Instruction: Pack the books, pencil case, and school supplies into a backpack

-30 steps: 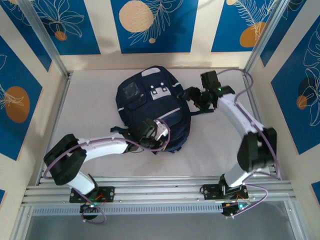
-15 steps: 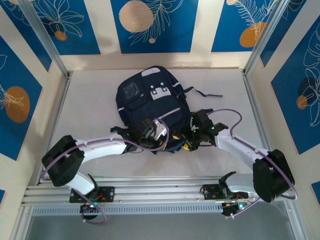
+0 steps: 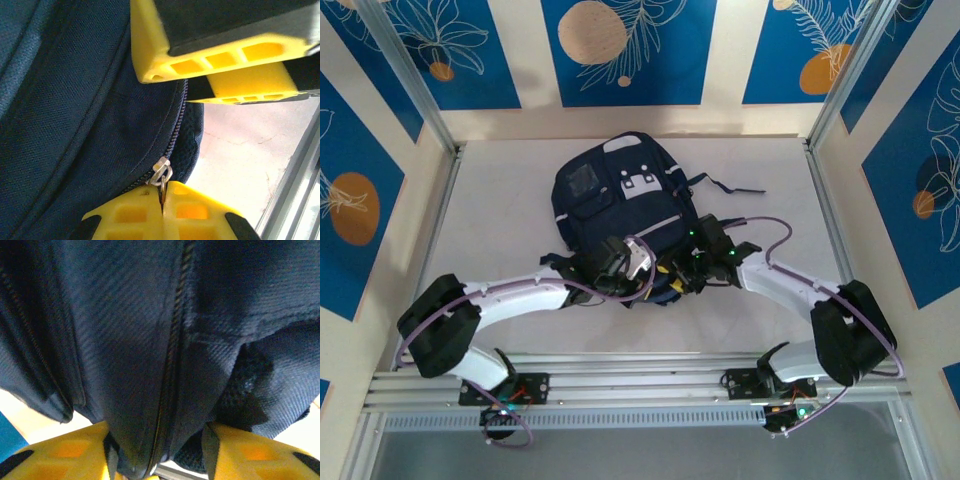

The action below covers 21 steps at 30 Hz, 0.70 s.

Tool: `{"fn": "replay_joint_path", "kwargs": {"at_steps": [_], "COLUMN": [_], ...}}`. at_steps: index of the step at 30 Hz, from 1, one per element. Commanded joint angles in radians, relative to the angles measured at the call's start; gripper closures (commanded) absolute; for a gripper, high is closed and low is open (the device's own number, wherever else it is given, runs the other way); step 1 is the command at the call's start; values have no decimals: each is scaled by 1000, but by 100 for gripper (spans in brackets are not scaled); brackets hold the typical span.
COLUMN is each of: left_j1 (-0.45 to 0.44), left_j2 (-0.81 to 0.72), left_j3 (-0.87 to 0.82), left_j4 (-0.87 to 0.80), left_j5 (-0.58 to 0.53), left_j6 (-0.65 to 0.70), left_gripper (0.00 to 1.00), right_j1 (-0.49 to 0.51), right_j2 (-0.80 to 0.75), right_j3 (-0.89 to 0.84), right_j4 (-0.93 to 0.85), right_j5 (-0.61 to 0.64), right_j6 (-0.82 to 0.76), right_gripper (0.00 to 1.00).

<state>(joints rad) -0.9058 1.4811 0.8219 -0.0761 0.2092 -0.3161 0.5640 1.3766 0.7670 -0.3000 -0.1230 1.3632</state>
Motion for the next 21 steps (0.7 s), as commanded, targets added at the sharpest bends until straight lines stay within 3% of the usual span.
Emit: {"fn": "replay_joint_path", "kwargs": {"at_steps": [1, 4, 8, 21], "left_j1": [-8, -8, -8, 21], "left_j2": [-37, -38, -53, -123], "left_j3": [8, 3, -11, -123], "left_j4": [13, 8, -17, -42], "left_j5": [18, 12, -31, -153], "left_j6": [-2, -2, 7, -19], "left_gripper": [100, 100, 100, 100], "right_j1": [11, 11, 4, -54], "right_j2": [35, 48, 43, -68], "right_j3": [50, 68, 81, 43], "right_j4": [-17, -35, -57, -101], "right_j5": [66, 112, 136, 204], "right_j6": [7, 0, 1, 14], "right_gripper": [62, 81, 100, 100]}}
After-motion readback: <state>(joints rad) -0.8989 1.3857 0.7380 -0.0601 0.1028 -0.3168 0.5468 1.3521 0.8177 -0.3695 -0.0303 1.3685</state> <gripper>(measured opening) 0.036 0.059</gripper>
